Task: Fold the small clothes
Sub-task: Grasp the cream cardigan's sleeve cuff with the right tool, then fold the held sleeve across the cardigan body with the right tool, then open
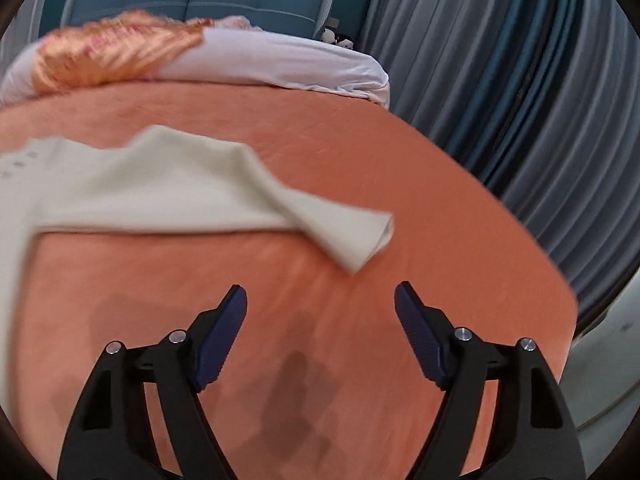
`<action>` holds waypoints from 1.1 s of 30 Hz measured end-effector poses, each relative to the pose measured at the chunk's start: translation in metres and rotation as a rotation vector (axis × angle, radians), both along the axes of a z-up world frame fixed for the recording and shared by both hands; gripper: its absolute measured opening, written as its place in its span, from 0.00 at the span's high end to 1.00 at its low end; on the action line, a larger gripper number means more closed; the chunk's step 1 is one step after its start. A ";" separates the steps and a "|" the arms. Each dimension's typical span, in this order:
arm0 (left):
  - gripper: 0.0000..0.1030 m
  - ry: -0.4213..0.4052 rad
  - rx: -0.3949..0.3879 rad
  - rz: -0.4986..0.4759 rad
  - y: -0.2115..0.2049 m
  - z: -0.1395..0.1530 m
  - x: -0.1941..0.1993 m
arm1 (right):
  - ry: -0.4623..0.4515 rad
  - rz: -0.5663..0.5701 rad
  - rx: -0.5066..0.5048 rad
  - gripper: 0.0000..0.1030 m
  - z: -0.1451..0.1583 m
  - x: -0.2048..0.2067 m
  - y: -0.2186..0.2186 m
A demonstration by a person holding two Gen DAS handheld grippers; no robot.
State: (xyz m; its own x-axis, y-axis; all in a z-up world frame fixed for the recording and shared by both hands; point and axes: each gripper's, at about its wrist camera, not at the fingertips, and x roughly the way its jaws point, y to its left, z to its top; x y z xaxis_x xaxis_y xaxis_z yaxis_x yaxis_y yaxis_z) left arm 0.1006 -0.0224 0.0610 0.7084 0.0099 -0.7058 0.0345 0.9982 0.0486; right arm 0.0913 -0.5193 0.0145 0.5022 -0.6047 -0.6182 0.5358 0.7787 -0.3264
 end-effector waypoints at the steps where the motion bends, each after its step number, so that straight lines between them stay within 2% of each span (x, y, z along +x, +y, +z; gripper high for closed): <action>1: 0.05 0.008 0.001 0.002 -0.002 -0.002 0.004 | 0.024 0.002 -0.016 0.28 -0.004 0.008 -0.007; 4: 0.05 0.032 0.000 0.009 -0.010 -0.008 0.019 | 0.116 0.017 -0.040 0.29 -0.019 0.029 -0.032; 5: 0.05 0.035 0.004 0.007 -0.013 -0.009 0.022 | 0.129 0.020 -0.027 0.36 -0.023 0.033 -0.040; 6: 0.05 0.037 0.014 0.003 -0.015 -0.011 0.025 | 0.148 0.019 0.002 0.44 -0.027 0.036 -0.050; 7: 0.05 0.039 0.021 0.002 -0.018 -0.012 0.028 | 0.153 0.016 0.027 0.64 -0.029 0.036 -0.055; 8: 0.05 0.041 0.026 -0.002 -0.020 -0.014 0.030 | 0.148 0.007 0.081 0.78 -0.030 0.036 -0.064; 10: 0.05 0.046 0.032 -0.004 -0.021 -0.016 0.034 | 0.089 -0.010 0.202 0.90 -0.024 0.032 -0.079; 13: 0.05 0.044 0.025 -0.003 -0.020 -0.017 0.037 | -0.072 0.036 0.369 0.92 0.012 0.022 -0.078; 15: 0.05 0.039 0.016 0.000 -0.017 -0.017 0.039 | -0.161 0.121 0.476 0.92 0.043 0.017 -0.062; 18: 0.05 0.034 -0.011 0.005 -0.012 -0.015 0.040 | -0.234 0.274 0.627 0.92 0.078 0.026 -0.020; 20: 0.05 0.022 -0.031 0.008 -0.008 -0.011 0.042 | -0.271 0.413 0.747 0.92 0.105 0.045 0.028; 24: 0.05 -0.015 -0.064 0.002 -0.002 0.002 0.046 | -0.283 0.667 0.924 0.92 0.131 0.093 0.141; 25: 0.05 -0.022 -0.069 0.002 0.000 0.004 0.047 | -0.283 0.708 0.949 0.92 0.133 0.106 0.160; 27: 0.05 -0.038 -0.086 0.003 0.006 0.009 0.052 | -0.267 0.820 1.012 0.92 0.139 0.143 0.226; 30: 0.05 -0.049 -0.116 0.011 0.018 0.015 0.062 | -0.231 0.893 1.107 0.92 0.129 0.204 0.309; 31: 0.05 -0.047 -0.130 0.013 0.023 0.016 0.068 | -0.211 0.917 1.126 0.92 0.123 0.220 0.339; 33: 0.05 -0.042 -0.149 0.015 0.028 0.016 0.077 | -0.152 0.916 1.099 0.90 0.105 0.254 0.393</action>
